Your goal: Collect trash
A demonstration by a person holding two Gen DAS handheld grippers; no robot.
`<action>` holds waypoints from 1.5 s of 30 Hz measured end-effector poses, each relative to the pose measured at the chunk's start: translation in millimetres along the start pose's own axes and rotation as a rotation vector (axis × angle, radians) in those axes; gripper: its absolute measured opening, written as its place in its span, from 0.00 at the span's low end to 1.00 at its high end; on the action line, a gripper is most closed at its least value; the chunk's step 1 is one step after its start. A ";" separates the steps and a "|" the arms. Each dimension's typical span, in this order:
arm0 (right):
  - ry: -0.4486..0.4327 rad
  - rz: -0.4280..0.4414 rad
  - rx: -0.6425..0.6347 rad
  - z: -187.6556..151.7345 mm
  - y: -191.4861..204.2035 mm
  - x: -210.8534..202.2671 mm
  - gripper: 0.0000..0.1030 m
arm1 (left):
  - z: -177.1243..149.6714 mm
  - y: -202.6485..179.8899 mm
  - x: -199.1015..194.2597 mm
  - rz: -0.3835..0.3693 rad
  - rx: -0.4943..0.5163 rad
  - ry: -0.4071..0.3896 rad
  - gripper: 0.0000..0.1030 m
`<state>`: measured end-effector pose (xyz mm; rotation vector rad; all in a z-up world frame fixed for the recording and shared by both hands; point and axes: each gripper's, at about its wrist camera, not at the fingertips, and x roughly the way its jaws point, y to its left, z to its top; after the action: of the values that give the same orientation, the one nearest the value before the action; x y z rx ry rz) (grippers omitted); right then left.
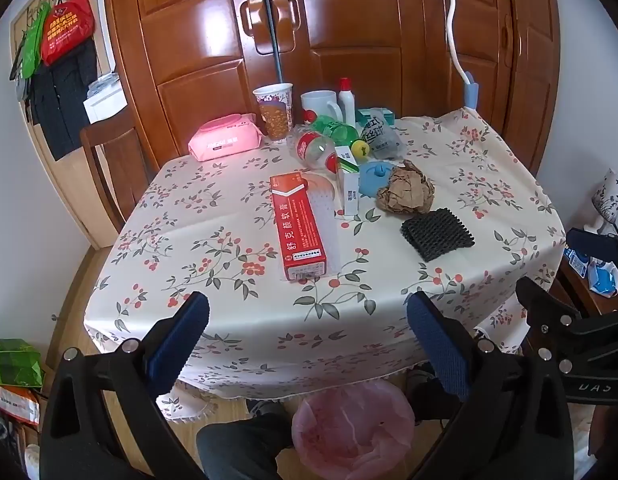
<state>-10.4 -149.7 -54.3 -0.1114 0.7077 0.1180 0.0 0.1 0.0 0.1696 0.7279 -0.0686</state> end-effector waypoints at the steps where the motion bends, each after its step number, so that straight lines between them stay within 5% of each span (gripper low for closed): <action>1: 0.001 0.001 0.000 0.1 -0.1 0.2 0.94 | 0.0 0.0 0.2 -0.001 -0.001 0.002 0.95; 45: -0.006 -0.008 -0.010 -0.3 0.6 2.3 0.94 | 0.4 -1.9 1.0 -0.009 -0.002 0.006 0.95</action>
<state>-8.9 -149.0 -56.0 -0.1236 0.7009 0.1138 0.7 -1.9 -0.6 0.1651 0.7344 -0.0764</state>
